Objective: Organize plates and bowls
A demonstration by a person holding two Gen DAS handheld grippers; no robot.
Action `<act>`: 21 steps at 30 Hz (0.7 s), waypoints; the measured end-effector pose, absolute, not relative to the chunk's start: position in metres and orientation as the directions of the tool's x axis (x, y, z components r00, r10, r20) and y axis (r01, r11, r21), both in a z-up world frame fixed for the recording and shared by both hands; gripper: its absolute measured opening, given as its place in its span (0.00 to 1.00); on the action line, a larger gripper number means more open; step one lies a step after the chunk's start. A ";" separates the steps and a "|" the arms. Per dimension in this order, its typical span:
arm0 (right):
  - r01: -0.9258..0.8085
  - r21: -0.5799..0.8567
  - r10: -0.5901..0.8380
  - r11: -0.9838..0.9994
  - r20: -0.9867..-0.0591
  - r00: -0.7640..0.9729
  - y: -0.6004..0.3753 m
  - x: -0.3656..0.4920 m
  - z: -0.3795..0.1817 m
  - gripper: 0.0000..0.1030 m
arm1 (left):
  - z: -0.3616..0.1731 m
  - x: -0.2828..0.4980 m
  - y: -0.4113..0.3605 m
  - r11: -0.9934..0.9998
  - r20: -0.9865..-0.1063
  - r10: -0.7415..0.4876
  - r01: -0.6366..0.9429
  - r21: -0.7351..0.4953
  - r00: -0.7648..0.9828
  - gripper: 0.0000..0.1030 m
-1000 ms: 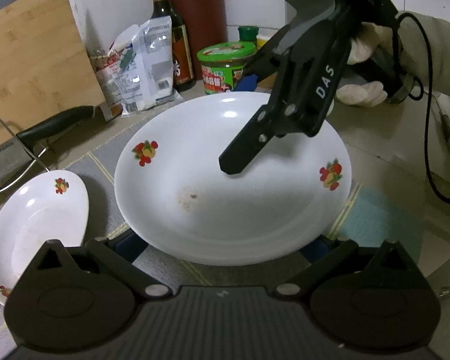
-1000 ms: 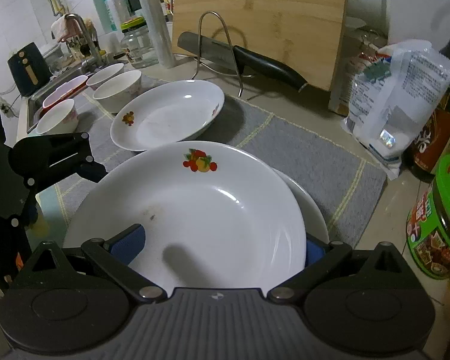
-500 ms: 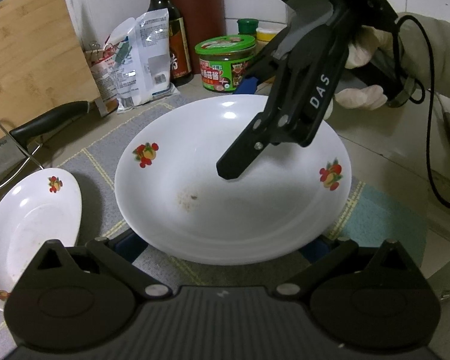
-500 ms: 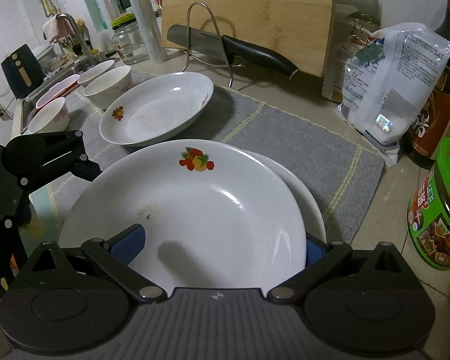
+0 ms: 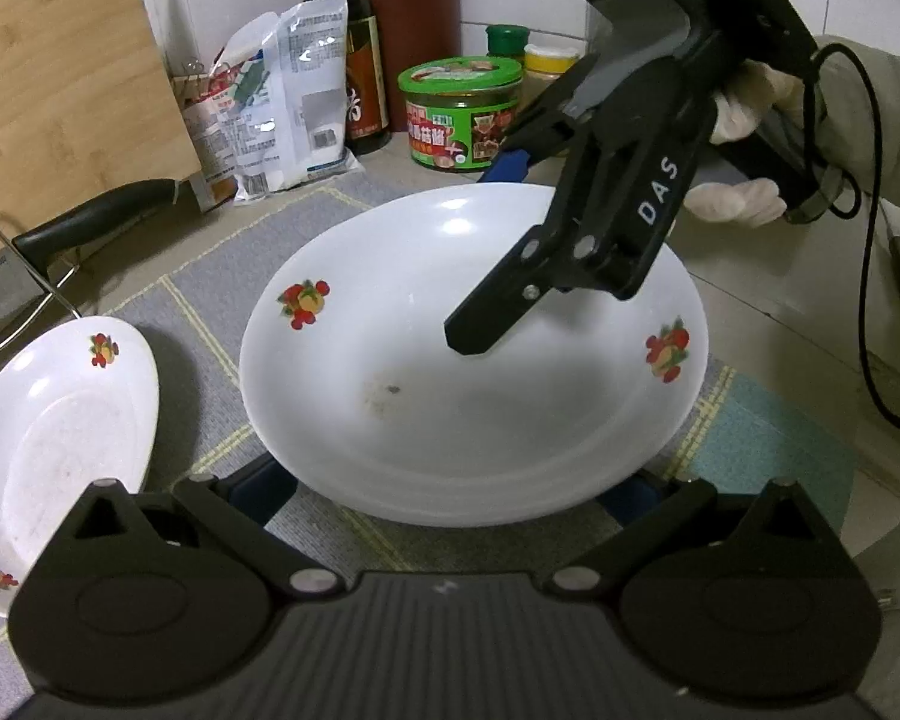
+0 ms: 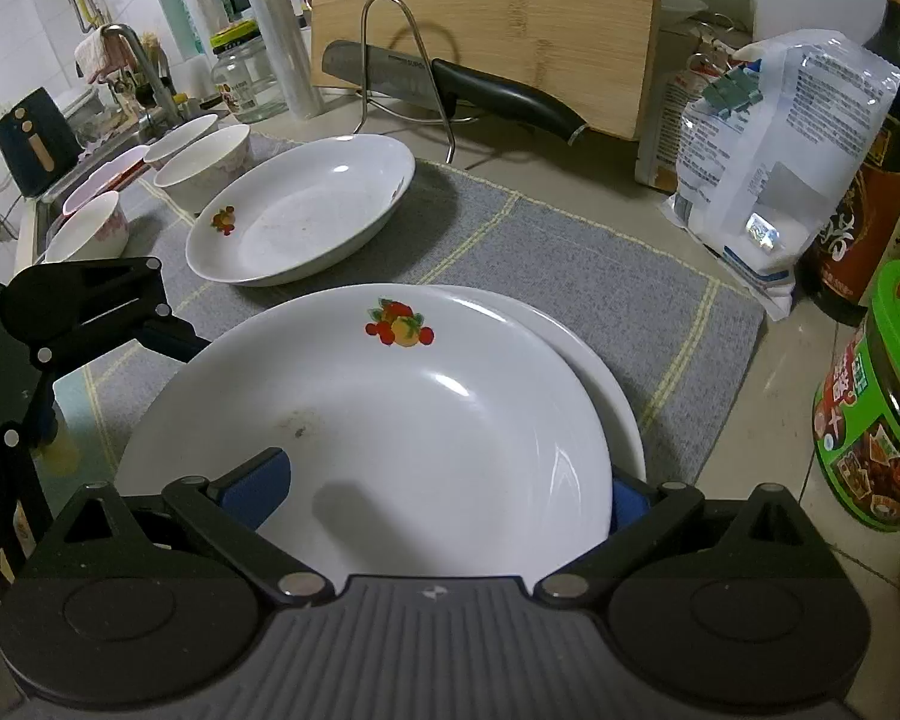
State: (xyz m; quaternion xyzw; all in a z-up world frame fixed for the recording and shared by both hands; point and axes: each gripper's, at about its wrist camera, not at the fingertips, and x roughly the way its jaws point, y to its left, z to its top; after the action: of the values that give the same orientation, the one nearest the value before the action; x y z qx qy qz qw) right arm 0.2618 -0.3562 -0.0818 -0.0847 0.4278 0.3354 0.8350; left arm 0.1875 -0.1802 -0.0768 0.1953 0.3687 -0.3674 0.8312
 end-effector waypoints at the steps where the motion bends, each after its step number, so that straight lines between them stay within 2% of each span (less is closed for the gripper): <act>1: -0.632 0.146 0.488 0.761 -0.771 0.409 -0.357 0.261 -0.081 1.00 | -0.077 0.187 -0.180 0.654 -0.757 -0.467 0.754 0.053 0.458 1.00; 21: -0.613 0.149 0.481 0.776 -0.768 0.422 -0.362 0.257 -0.078 1.00 | -0.077 0.190 -0.180 0.651 -0.764 -0.472 0.758 0.035 0.441 1.00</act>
State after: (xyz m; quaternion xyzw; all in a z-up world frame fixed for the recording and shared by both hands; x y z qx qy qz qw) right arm 0.2567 -0.3618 -0.0779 -0.0772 0.4275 0.3259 0.8397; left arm 0.1896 -0.1796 -0.0772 0.1902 0.3762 -0.3717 0.8271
